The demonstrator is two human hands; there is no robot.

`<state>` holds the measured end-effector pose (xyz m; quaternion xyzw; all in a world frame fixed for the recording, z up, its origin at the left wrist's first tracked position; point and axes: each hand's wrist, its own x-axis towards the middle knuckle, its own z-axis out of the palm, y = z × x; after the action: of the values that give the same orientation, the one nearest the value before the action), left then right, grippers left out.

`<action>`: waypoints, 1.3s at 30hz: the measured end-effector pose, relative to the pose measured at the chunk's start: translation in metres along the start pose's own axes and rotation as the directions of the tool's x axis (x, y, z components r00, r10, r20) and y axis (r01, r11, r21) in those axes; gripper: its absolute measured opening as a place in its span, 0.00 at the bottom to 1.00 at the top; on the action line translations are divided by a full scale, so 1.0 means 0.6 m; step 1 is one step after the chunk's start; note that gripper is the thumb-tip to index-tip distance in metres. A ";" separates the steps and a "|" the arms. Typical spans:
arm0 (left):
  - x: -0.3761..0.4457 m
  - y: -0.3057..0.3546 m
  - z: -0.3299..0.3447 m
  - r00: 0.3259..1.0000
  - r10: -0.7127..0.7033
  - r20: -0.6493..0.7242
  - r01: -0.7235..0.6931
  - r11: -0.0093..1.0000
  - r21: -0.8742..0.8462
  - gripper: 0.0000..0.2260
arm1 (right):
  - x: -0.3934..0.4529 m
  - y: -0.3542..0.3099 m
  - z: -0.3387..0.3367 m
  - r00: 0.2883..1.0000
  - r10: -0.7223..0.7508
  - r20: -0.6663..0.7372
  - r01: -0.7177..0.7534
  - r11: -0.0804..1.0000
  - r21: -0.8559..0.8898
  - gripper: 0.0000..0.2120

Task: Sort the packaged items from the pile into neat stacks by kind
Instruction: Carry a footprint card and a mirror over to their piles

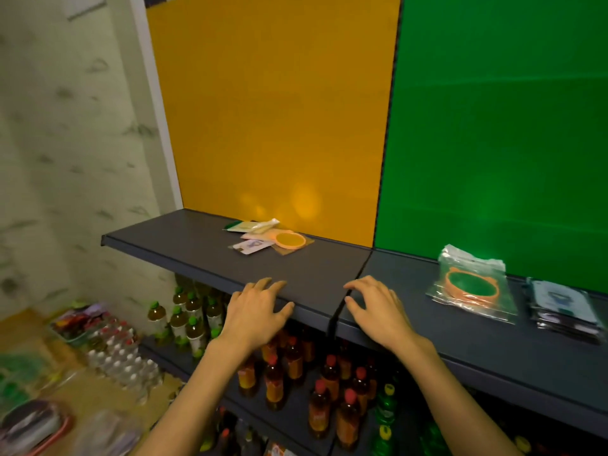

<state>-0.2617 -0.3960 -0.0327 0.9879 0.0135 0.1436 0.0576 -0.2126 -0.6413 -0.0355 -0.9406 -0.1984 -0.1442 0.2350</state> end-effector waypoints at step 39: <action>0.526 -0.438 0.143 0.984 0.086 0.156 -0.066 0.989 -0.129 0.24 | 0.467 -0.100 0.281 0.944 0.316 -0.096 -0.327 0.937 -0.124 0.16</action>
<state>0.0624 -0.1309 -0.0564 0.9906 -0.0380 0.0660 0.1139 0.0371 -0.4230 -0.0531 -0.9683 -0.0227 -0.1520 0.1968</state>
